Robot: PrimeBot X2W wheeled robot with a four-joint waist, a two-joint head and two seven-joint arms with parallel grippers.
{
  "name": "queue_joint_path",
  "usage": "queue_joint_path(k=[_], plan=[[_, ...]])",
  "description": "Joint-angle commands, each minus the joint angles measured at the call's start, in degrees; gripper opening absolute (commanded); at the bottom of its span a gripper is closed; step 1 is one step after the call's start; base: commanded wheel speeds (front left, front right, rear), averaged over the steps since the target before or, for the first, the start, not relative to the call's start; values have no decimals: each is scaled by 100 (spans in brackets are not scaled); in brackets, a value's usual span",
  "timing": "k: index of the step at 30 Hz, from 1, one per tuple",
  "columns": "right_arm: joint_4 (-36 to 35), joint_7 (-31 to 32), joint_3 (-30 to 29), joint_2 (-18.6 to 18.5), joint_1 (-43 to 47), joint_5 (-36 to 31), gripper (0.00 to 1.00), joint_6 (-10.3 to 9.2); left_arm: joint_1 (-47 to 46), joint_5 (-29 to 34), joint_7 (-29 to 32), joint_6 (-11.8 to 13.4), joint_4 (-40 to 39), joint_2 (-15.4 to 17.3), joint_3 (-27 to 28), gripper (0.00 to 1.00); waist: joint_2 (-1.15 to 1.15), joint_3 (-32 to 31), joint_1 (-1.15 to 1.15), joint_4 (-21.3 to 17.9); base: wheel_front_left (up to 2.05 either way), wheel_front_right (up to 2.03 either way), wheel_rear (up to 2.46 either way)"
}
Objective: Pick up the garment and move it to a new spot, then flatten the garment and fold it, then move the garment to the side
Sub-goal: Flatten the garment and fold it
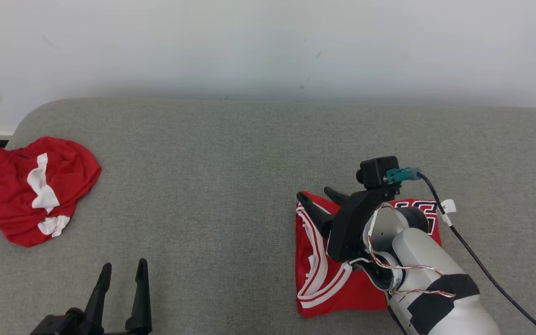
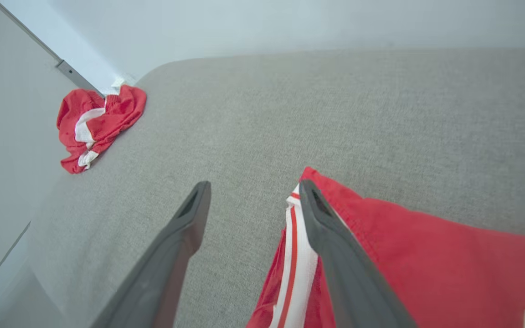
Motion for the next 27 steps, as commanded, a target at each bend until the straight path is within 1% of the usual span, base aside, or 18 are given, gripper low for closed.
queue_joint_path(k=[1,3,4,6,12,16,19,21,27], plan=[[-35,-320,-43,-5,-74,106,100,-15,16,-3,-1,23,6,-1,24,100,0,-116,-1,-115,0,0,0],[-68,-670,-114,-3,-89,43,100,-15,45,6,-1,25,11,-1,48,100,0,-197,-1,-184,0,0,0],[-68,-670,-114,-3,-89,43,100,-15,45,6,-1,25,11,-1,48,100,0,-197,-1,-184,0,0,0],[-91,-1018,-177,-48,-24,-196,100,-15,90,4,-2,38,14,-1,81,100,0,-287,-1,-265,0,0,0],[-351,-2032,-401,-597,452,-1174,100,-15,136,50,-1,85,-71,-1,164,100,0,-423,-1,-493,0,0,0],[-667,-2630,-761,-849,1015,-1629,100,-15,98,80,-1,97,-66,-1,224,100,0,-482,-1,-605,0,0,0],[-957,-2939,-1069,-896,1461,-1777,100,-15,190,106,-2,121,-128,-3,261,100,0,-533,-1,-688,0,0,0],[-1168,-3090,-1253,-860,1775,-1823,100,-16,222,146,-1,140,-180,-1,288,100,0,-568,-1,-735,0,0,0],[-1758,-3345,-1590,-776,2647,-1889,100,-16,417,236,-1,218,-372,-2,339,100,0,-650,-1,-845,0,0,0]])
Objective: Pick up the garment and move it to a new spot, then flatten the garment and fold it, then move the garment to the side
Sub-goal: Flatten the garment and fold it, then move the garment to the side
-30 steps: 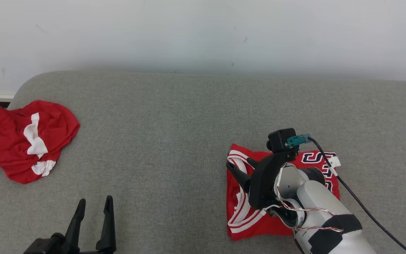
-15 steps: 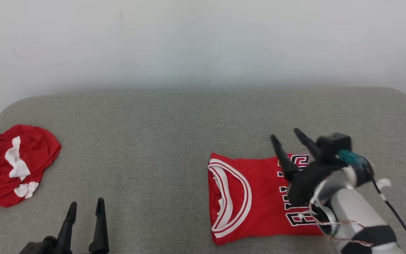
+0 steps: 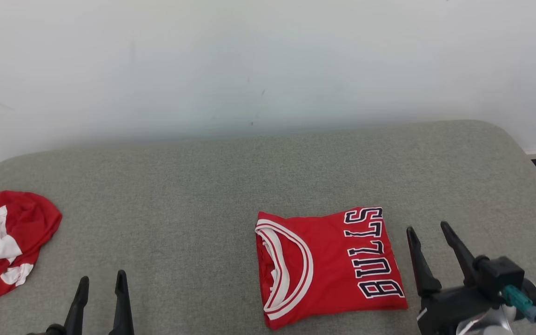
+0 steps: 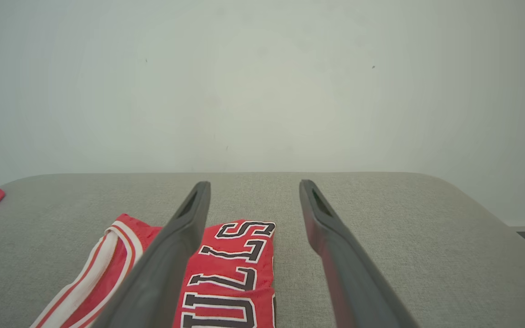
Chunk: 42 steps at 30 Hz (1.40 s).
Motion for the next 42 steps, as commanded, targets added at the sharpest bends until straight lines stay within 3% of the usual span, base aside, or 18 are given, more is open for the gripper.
queue_joint_path(k=[1,11,23,42], plan=[[-53,-45,-30,6,153,-39,100,-16,93,83,-1,30,-41,-2,5,100,0,-22,1,-31,0,0,0],[183,-130,-217,54,681,-154,100,-16,310,151,-2,91,35,-1,-70,100,0,-101,1,-64,0,0,0],[112,-13,217,124,670,-95,100,-16,384,114,-2,84,195,-1,-16,100,0,-204,1,-97,0,0,0],[-127,223,87,236,671,-202,100,-16,287,128,-1,103,321,-2,-46,100,0,-166,1,-45,0,0,0]])
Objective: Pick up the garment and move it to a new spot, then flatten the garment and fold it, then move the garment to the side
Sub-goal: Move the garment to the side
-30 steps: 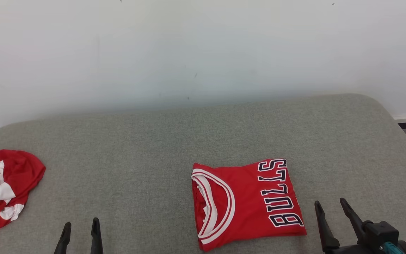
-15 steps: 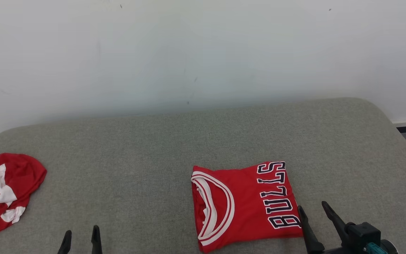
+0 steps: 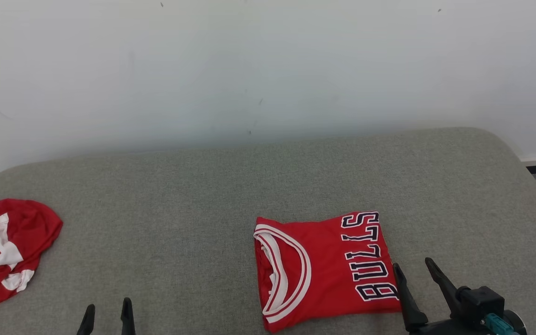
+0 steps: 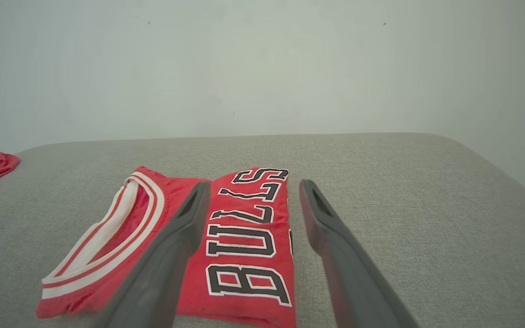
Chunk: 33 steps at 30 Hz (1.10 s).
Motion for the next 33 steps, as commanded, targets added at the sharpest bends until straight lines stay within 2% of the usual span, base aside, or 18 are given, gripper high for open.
queue_joint_path(k=[1,14,25,33], plan=[[-23,25,-22,25,44,-63,100,-16,-64,-25,-2,1,1,0,9,100,0,8,0,2,0,0,0],[43,281,-160,-30,-190,-32,100,-16,-186,29,-3,-57,-65,1,-50,100,0,130,0,126,0,0,0],[905,2068,-593,-122,-1111,-45,100,-16,-468,121,-3,-162,-223,0,-261,100,0,624,0,603,0,0,0],[1533,2614,-798,-174,-1660,-92,100,-16,-963,176,-3,-231,-216,0,-399,100,0,1108,0,969,0,0,0]])
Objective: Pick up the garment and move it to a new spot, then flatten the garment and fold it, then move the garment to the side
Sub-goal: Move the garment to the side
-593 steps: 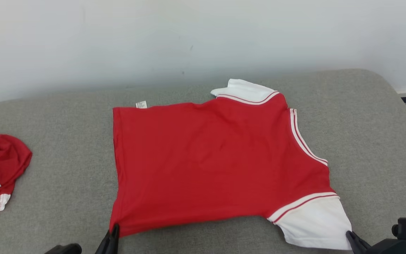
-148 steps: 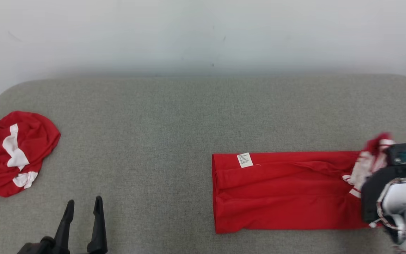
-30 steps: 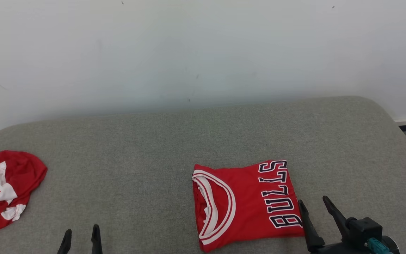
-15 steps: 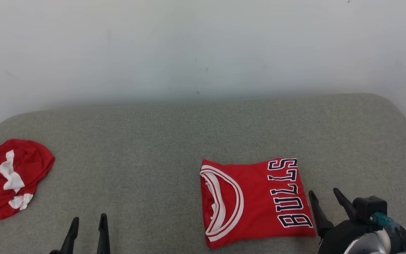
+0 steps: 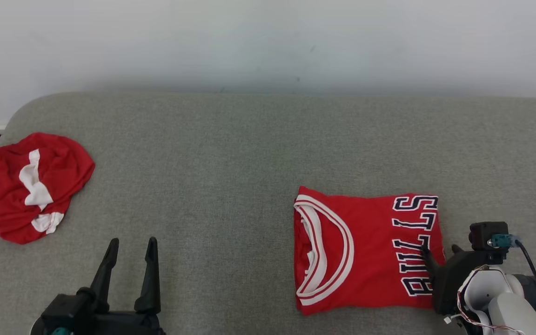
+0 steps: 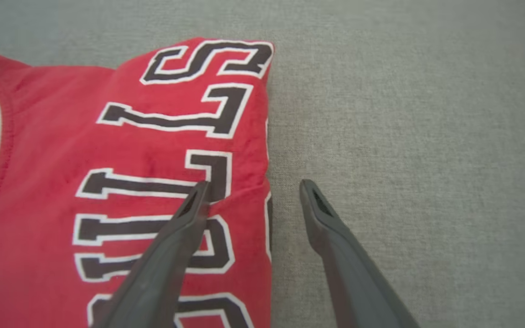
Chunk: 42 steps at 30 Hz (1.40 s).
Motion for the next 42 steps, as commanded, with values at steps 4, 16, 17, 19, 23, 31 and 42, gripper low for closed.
queue_joint_path(k=[4,16,17,19,23,31,42], plan=[[303,274,-117,58,-103,-35,100,-16,-252,-29,-1,-25,13,1,-68,100,-1,394,-1,320,0,0,0],[256,757,681,-533,-324,63,0,-21,-333,-86,-2,30,-73,1,-66,100,-1,557,-1,211,0,0,0],[210,748,783,-607,-393,56,0,-22,-330,-78,-1,34,-93,1,-52,100,-1,564,-1,169,0,0,0],[145,747,961,-728,-544,90,0,-21,-304,-54,-1,39,-138,1,-19,100,-1,579,-1,51,0,0,0],[65,708,1284,-967,-993,69,0,-20,-239,-13,-2,35,-286,1,83,100,-1,677,-1,-294,0,0,0],[208,325,1090,-1395,-1786,-7,0,-17,-424,149,-1,-13,-686,2,33,100,-1,1159,-1,-1072,0,0,0],[503,-213,406,-1678,-2538,-451,0,-17,-816,339,-1,-111,-999,135,-99,100,-1,1865,-1,-1825,0,0,0]])
